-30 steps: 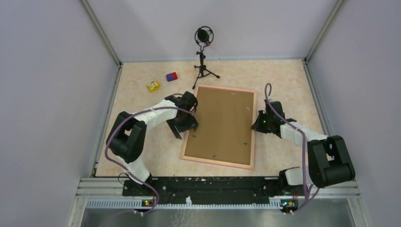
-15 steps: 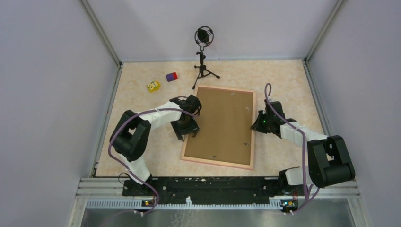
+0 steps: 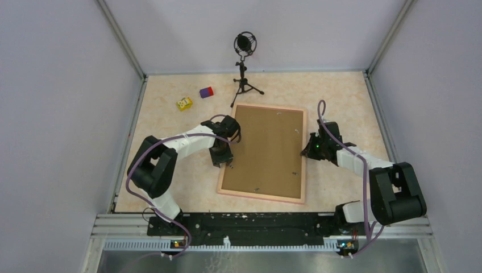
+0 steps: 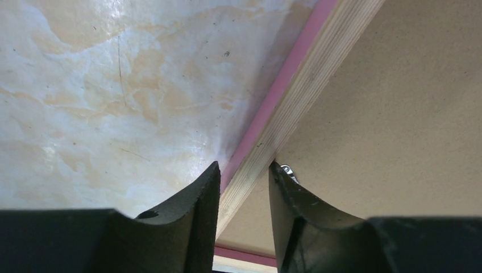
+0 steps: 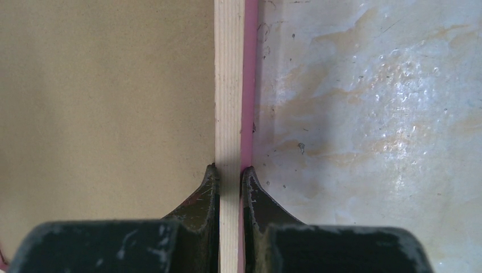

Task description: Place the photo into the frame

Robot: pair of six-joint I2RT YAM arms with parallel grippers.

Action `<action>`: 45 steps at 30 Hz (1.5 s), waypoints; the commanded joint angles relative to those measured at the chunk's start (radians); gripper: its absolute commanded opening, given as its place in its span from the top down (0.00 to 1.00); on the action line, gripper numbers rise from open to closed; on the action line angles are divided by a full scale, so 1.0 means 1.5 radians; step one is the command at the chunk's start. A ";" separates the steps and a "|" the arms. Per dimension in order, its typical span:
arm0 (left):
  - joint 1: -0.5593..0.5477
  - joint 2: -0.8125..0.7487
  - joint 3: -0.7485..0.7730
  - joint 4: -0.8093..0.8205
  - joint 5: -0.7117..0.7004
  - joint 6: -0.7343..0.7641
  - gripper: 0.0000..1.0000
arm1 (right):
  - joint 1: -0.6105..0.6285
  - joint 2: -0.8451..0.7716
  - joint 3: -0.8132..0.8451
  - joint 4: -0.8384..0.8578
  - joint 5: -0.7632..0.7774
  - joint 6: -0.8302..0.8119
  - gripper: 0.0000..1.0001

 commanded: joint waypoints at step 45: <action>-0.045 0.018 0.007 -0.043 -0.077 0.064 0.60 | 0.009 0.035 -0.033 -0.050 -0.052 -0.010 1.00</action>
